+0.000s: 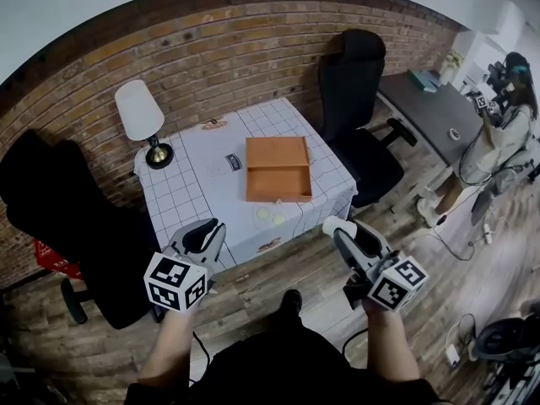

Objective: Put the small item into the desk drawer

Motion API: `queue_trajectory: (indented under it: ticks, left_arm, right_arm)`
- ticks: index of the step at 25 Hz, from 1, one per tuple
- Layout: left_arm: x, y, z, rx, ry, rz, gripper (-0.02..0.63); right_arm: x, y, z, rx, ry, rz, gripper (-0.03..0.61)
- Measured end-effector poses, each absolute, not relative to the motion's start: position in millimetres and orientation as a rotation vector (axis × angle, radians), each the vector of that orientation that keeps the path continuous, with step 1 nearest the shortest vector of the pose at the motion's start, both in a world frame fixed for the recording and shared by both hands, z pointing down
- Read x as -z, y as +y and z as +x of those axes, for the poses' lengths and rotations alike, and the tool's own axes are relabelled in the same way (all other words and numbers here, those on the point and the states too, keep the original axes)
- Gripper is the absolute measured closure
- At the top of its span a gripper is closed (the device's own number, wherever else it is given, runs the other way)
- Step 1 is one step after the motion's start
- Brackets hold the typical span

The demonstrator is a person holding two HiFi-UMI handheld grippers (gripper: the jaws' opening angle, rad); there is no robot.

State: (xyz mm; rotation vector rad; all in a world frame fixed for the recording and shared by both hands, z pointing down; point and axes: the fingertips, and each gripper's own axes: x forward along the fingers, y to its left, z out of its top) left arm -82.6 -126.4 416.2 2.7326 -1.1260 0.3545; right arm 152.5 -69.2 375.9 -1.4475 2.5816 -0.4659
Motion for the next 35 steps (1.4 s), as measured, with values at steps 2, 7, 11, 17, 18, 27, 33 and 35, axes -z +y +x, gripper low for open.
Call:
queue_trajectory:
  ticks: [2,7,11,17,18,27,33,35]
  left_arm:
    - [-417.2,-147.5,-61.6,-0.376,-1.122,2.729,0.548]
    - [-414.4,-194.4,-12.0,-0.423,-1.123,2.731,0.548]
    - [-417.9,-230.4,20.4,-0.445,-1.124,2.712,0.548]
    - [-415.4,-261.8,65.3,-0.439,-1.126,2.719,0.548]
    - [-415.3,-264.2,70.4,-0.440,-1.127,2.722,0.548]
    - [-418.9,-274.3,58.2,-0.452,-1.181,2.695,0.548]
    - [-420.0,-294.0,25.2,-0.415,-1.222,2.665,0.548]
    - [-421.6,-301.4,13.6,-0.408,-1.231,2.661,0.548]
  right_arm:
    - [-377.2,-94.2,170.7,0.473,2.583,-1.431,0.413]
    - [-385.8,-146.9,218.5,0.512,2.577,-1.407,0.413]
    - [-390.5,-178.9,256.0,0.536,2.562,-1.406,0.413]
    - [-400.0,-211.4,291.7,0.568,2.592,-1.385,0.413]
    - [-403.0,-215.5,291.9,0.576,2.606,-1.374,0.413]
    - [-409.4,-234.1,266.3,0.618,2.663,-1.270,0.413]
    - [-401.6,-257.0,238.7,0.603,2.696,-1.260,0.413]
    - [-403.0,-266.6,226.0,0.601,2.718,-1.256,0.413]
